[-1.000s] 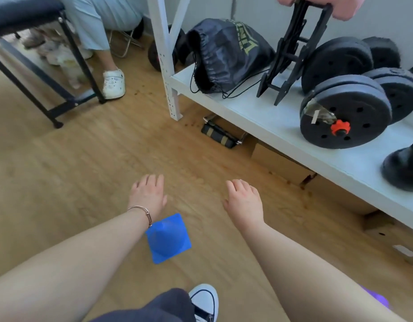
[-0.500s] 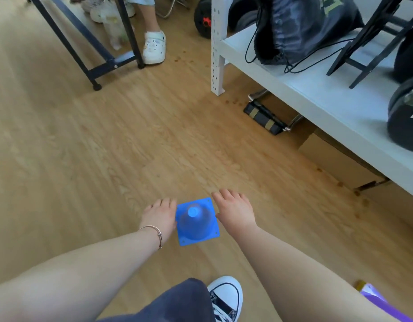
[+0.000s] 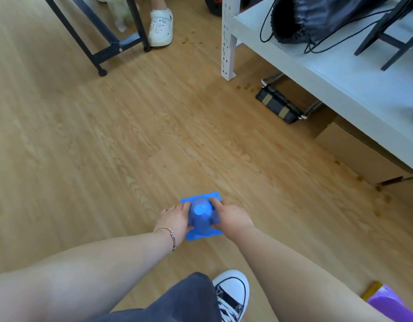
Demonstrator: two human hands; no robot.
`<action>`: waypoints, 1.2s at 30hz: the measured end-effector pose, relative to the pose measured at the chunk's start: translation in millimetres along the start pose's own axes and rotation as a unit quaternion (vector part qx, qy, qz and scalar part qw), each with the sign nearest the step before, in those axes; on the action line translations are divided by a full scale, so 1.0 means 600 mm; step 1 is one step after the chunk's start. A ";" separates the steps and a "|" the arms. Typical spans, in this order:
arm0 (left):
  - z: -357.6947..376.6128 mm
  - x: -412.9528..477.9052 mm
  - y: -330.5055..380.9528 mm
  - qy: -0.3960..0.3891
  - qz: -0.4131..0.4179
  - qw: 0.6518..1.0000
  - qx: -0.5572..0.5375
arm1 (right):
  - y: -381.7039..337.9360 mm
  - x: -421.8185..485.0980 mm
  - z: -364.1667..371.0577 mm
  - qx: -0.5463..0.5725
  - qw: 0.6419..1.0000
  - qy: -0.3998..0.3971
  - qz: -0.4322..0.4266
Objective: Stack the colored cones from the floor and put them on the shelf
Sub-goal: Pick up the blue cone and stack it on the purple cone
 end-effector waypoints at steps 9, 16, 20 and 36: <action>-0.023 0.007 0.058 -0.002 0.063 0.996 -0.065 | 0.071 -0.068 -0.021 0.180 0.982 0.031 0.049; -0.099 0.011 0.172 0.014 0.173 0.965 -0.194 | 0.153 -0.178 -0.092 0.245 0.955 0.131 0.106; -0.152 0.013 0.254 0.025 0.225 0.945 -0.234 | 0.203 -0.249 -0.153 0.268 0.935 0.196 0.124; -0.295 -0.092 0.561 0.065 0.409 0.902 -0.121 | 0.331 -0.553 -0.218 0.363 0.832 0.365 0.207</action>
Point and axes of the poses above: each hand's wrist, its own x-axis towards the middle knuckle, its own z-axis out of the palm, y = z × x, the point moved 5 cm from there along x, towards the middle knuckle, and after that the axes turned 5 degrees about x, right-handed, at the moved point
